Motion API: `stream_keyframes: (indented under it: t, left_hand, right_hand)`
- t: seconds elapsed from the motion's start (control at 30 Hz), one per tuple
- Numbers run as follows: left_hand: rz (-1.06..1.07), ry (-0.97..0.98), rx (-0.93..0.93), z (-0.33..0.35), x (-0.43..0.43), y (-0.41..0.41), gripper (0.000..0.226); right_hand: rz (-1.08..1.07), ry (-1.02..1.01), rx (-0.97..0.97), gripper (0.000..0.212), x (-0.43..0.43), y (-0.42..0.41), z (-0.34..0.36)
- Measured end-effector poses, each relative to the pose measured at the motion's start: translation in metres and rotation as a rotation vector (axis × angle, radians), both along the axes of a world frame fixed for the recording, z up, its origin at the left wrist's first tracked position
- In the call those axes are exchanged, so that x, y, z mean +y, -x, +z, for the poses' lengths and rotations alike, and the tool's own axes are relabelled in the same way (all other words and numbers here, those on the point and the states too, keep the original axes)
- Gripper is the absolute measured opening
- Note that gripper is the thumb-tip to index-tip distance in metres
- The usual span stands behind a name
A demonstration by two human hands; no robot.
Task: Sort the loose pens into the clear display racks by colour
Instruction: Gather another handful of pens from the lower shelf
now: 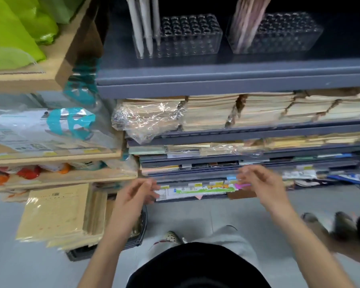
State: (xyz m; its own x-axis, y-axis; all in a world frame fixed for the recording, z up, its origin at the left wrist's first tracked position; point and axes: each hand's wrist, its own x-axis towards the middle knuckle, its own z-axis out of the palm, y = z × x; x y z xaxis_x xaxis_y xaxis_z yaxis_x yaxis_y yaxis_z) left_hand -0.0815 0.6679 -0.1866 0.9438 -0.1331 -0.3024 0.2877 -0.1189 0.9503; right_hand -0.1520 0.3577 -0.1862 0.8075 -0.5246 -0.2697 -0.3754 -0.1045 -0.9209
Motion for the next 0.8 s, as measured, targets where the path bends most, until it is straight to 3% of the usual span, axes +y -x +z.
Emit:
stream_keyframes:
  t: [0.13,0.27,0.37,0.5,0.8]
  left_hand:
    - [0.028,-0.158,0.3,-0.085,0.001,0.036,0.023]
    - [0.002,-0.242,0.554,-0.135,-0.016,0.059,0.025]
    - [-0.123,-0.386,0.533,-0.15,-0.037,0.082,0.023]
    - [-0.238,-0.432,0.548,-0.158,-0.083,0.114,0.019]
    - [-0.297,-0.423,0.422,-0.136,-0.224,0.157,0.021]
  right_hand:
    - [-0.115,-0.041,0.313,0.014,-0.025,0.073,-0.099]
    - [-0.163,-0.117,0.522,0.014,-0.049,0.143,-0.14]
    - [-0.177,-0.15,0.625,0.017,-0.073,0.19,-0.146]
    - [-0.206,-0.158,0.664,0.018,-0.115,0.243,-0.142]
    - [-0.066,-0.046,0.56,0.018,-0.237,0.295,-0.116]
